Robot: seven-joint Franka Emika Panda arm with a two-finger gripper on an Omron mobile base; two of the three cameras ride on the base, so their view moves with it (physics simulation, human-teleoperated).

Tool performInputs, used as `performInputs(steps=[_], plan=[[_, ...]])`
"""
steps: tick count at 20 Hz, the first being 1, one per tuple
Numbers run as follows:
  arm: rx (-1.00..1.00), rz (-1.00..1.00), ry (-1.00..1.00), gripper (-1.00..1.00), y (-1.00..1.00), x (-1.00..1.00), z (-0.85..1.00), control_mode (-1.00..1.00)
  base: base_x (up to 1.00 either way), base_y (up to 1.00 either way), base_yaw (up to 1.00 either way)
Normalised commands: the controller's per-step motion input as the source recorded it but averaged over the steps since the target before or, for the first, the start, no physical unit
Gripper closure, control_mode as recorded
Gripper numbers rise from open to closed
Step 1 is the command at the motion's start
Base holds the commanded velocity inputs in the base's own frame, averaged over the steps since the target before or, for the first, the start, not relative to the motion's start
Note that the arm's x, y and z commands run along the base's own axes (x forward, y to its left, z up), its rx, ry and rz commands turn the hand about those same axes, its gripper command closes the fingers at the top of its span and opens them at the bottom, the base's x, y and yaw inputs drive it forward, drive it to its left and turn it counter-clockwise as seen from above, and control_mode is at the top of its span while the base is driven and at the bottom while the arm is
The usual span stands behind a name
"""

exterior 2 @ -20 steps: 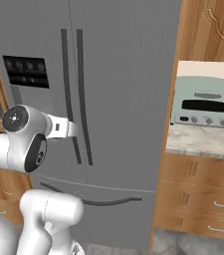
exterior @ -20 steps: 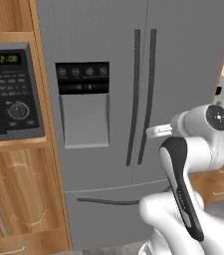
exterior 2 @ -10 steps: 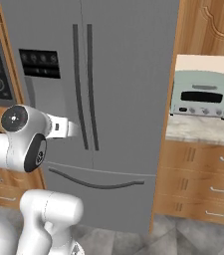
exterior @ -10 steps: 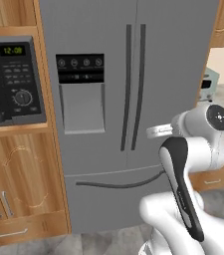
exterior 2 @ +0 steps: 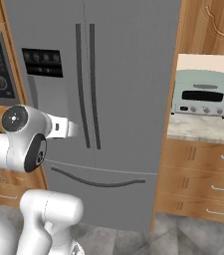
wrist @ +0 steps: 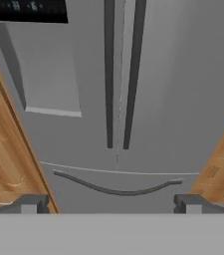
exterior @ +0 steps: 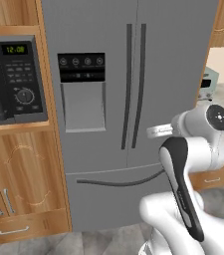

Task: Take the cakes from the fridge and place them on the empty tray on the dining counter.

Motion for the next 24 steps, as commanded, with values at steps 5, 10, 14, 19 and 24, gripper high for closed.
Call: performInputs(steps=[5, 10, 14, 19, 24], plan=[[0.02, -0.01, -0.01, -1.0, -0.11, 0.34, -0.01, -1.0, 0.0, 0.0, 0.0], [0.07, -0.07, 0.0, -1.0, -0.34, 0.7, 0.0, -1.0, 0.0, 0.0, 0.0], [0.08, -0.07, 0.03, -1.0, -0.2, 0.73, 0.0, -1.0, 0.0, 0.0, 0.0], [0.01, -0.04, -0.18, -1.0, 0.0, 0.5, -0.03, -1.0, 0.0, 0.0, 0.0], [0.04, -0.04, -0.14, -1.0, 0.0, 0.63, 0.0, -1.0, 0.0, 0.0, 0.0]])
